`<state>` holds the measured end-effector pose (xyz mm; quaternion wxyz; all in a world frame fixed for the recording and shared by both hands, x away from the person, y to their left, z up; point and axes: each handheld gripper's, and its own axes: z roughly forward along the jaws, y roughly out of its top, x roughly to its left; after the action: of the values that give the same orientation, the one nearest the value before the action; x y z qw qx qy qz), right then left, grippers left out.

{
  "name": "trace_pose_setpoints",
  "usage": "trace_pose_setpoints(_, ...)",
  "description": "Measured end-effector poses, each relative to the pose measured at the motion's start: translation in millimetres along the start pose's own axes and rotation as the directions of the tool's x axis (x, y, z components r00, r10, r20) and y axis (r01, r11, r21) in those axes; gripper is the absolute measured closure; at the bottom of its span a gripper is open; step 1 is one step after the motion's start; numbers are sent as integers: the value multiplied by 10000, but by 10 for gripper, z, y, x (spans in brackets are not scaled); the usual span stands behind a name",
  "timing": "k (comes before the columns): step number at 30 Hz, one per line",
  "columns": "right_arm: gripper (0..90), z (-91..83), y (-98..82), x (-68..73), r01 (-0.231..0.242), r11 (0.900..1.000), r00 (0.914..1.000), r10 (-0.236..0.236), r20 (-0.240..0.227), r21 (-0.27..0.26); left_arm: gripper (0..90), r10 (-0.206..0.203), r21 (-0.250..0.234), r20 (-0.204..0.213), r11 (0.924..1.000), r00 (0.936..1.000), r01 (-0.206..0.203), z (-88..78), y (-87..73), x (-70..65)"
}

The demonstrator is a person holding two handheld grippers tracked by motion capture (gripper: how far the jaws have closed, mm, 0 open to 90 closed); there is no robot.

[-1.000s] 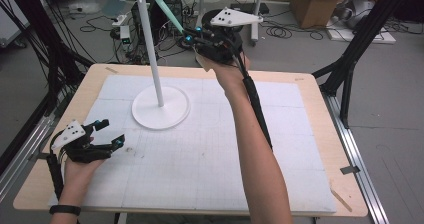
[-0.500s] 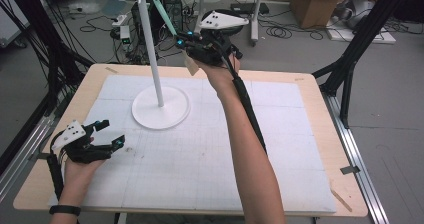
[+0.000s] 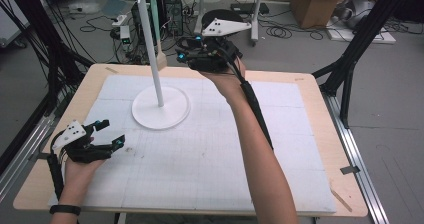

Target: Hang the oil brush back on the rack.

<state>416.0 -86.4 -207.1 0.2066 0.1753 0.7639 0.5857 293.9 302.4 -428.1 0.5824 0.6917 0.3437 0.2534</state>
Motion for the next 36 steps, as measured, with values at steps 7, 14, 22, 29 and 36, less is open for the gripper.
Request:
trace_pose_setpoints(7, 335, -412, -267, -40, 99, 9982, 9999, -101, 37, 587, 139, 40, 105, -92, 9999, 9999, -39, -16, -6, 17)
trace_pose_setpoints(14, 271, -879, -614, -110, -352, 9960, 9991, 333, 249, 819, 139, 76, 118, -161, 9999, 9998, -75, -33, 1, 10)
trace_pose_setpoints(22, 242, -1355, -998, -115, -634, 9951, 9974, 607, 384, 760, 139, 103, 81, -302, 9999, 9995, -101, -45, 4, 28)
trace_pose_setpoints(29, 213, -1805, -1470, -158, -1383, 9888, 9888, 1346, 652, 567, 139, 48, -41, -398, 10000, 9992, -50, -36, 3, 56)
trace_pose_setpoints(36, 191, -2129, -1886, -172, -1934, 9797, 9751, 1860, 1210, 523, 139, 5, -208, -613, 9998, 9981, -18, -24, 14, 118)
